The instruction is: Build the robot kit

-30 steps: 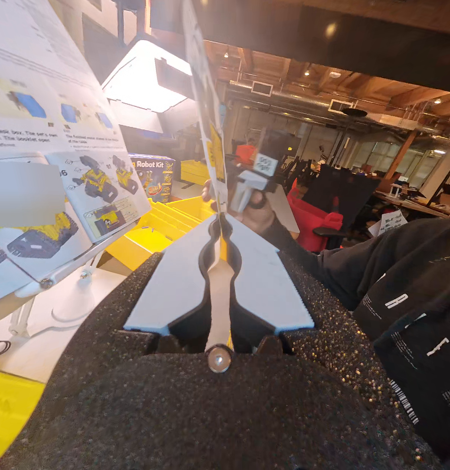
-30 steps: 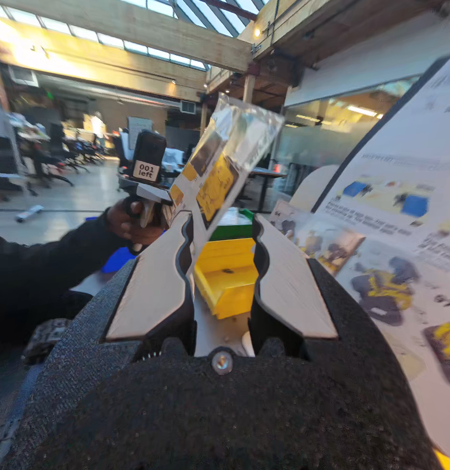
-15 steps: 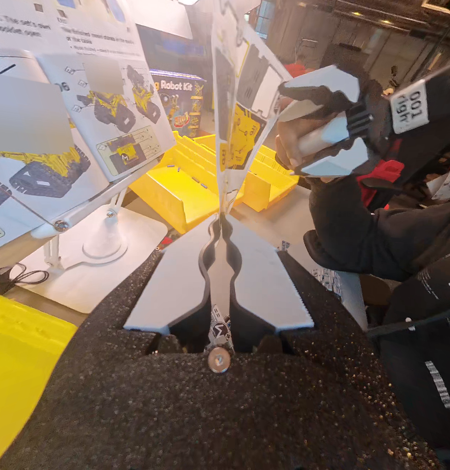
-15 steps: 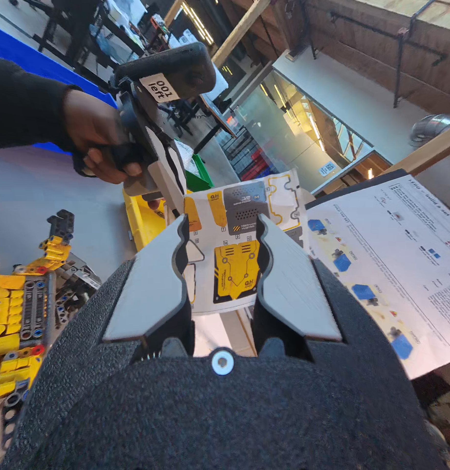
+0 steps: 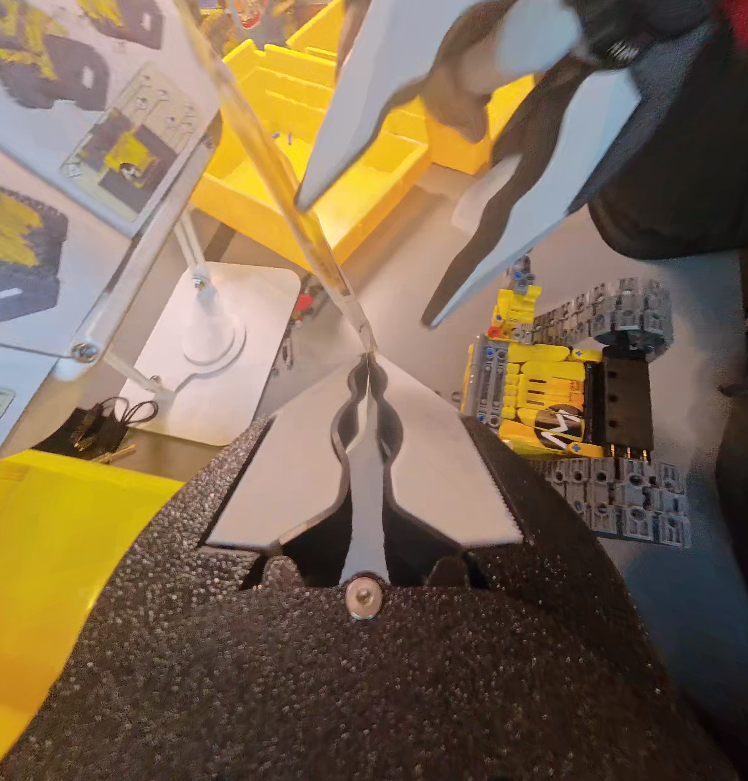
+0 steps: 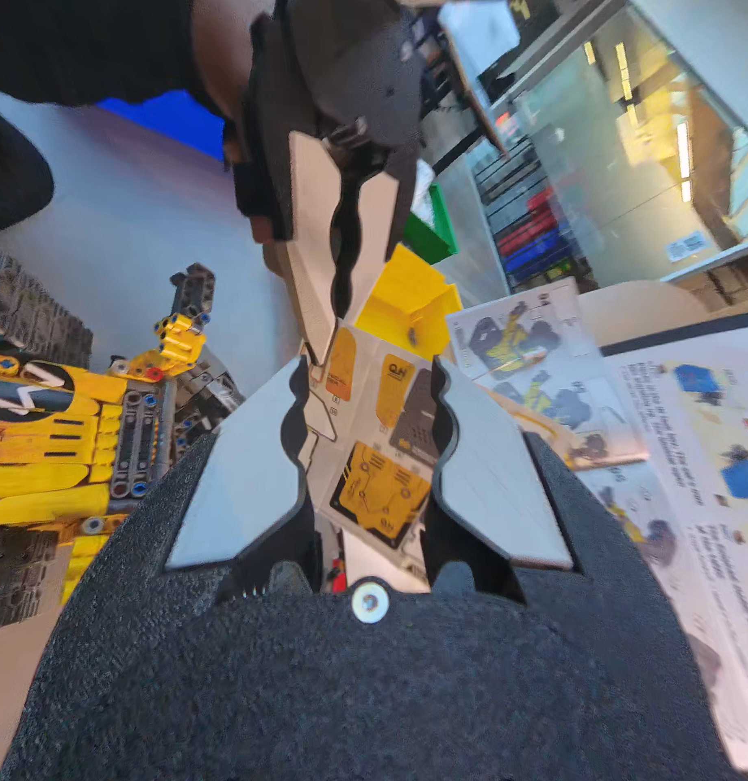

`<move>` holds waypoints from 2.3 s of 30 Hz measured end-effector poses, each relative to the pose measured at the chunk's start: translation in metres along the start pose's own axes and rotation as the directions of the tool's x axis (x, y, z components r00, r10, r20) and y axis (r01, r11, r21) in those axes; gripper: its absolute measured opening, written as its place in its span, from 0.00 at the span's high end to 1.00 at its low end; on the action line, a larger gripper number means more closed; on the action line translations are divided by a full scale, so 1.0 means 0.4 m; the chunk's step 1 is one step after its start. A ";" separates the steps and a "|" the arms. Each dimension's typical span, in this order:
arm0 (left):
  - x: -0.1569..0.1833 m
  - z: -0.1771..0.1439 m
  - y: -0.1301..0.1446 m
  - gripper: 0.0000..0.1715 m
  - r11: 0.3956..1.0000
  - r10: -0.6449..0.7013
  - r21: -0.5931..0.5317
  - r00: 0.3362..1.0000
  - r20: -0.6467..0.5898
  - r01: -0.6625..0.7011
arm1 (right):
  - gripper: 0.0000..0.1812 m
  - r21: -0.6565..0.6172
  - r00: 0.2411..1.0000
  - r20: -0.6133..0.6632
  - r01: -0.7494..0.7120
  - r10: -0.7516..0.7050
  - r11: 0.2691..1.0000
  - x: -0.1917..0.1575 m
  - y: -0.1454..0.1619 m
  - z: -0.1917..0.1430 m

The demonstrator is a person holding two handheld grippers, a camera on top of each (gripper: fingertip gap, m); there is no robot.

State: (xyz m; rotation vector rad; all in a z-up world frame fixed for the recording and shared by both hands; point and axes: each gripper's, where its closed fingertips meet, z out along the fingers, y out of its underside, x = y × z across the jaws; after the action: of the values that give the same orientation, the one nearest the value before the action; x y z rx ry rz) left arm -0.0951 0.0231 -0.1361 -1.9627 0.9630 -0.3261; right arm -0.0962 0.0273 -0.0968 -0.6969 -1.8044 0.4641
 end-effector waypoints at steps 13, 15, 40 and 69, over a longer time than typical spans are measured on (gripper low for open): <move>0.083 -0.054 -0.093 0.99 0.957 0.039 0.287 0.970 -0.241 0.033 | 0.80 0.166 0.946 0.267 -0.233 0.184 0.958 -0.064 -0.015 -0.001; 0.076 -0.068 -0.113 1.00 0.938 0.022 0.340 0.966 -0.257 0.069 | 0.80 0.204 0.945 0.257 -0.256 0.201 0.945 -0.051 -0.028 -0.010; 0.243 -0.288 -0.319 0.99 0.786 0.177 0.618 0.954 -0.242 0.011 | 0.90 0.403 0.994 -0.072 -0.044 0.080 0.914 0.004 -0.337 -0.204; 0.282 -0.290 -0.350 1.00 0.733 0.249 0.676 0.956 -0.157 -0.080 | 0.94 0.551 0.908 0.326 -0.409 0.264 0.727 -0.013 -0.356 -0.270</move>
State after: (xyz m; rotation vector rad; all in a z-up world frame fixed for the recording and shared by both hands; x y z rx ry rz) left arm -0.0153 -0.0894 0.0274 -1.1828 0.9883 -0.7108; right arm -0.0262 -0.0855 0.0233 -0.5200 -1.5816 1.3625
